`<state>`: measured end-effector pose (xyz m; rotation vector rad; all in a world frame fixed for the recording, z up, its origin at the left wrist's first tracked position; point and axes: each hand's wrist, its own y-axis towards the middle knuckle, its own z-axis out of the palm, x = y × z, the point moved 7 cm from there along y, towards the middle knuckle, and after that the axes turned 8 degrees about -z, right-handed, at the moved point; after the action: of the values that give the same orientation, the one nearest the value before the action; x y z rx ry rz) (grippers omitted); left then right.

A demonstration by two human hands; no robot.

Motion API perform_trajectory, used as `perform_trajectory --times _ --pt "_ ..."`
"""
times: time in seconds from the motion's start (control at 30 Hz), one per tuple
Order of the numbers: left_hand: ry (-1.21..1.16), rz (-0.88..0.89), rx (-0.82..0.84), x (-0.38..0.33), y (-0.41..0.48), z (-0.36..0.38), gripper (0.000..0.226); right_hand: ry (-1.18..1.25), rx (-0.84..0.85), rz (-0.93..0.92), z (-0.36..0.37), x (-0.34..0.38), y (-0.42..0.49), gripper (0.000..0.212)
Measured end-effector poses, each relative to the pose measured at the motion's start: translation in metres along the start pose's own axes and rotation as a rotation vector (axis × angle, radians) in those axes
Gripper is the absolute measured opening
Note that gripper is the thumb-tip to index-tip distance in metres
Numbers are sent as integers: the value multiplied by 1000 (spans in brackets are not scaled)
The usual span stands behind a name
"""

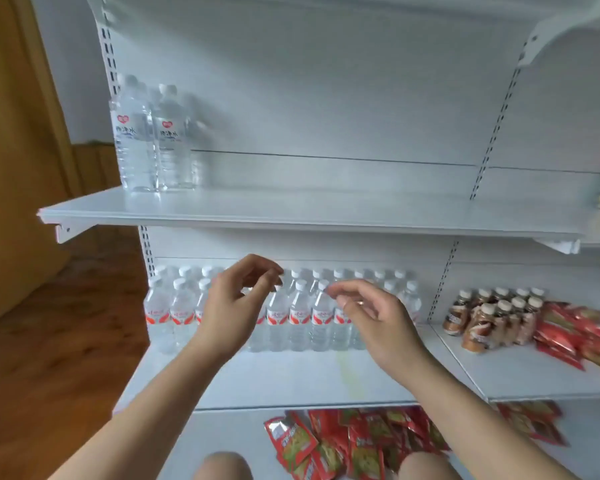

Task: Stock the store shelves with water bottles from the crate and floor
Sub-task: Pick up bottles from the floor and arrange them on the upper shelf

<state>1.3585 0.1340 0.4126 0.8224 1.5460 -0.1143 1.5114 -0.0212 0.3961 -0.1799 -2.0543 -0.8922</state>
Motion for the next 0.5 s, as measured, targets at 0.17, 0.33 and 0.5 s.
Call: perform_trajectory --times 0.17,0.33,0.5 --pt "-108 -292 161 82 -74 84 18 199 -118 435 6 -118 -115 20" --pt "-115 -648 292 180 -162 165 17 412 -276 848 7 -201 -251 15" --pt "-145 -1006 420 228 -245 228 10 372 -425 1044 -26 -229 -344 20"
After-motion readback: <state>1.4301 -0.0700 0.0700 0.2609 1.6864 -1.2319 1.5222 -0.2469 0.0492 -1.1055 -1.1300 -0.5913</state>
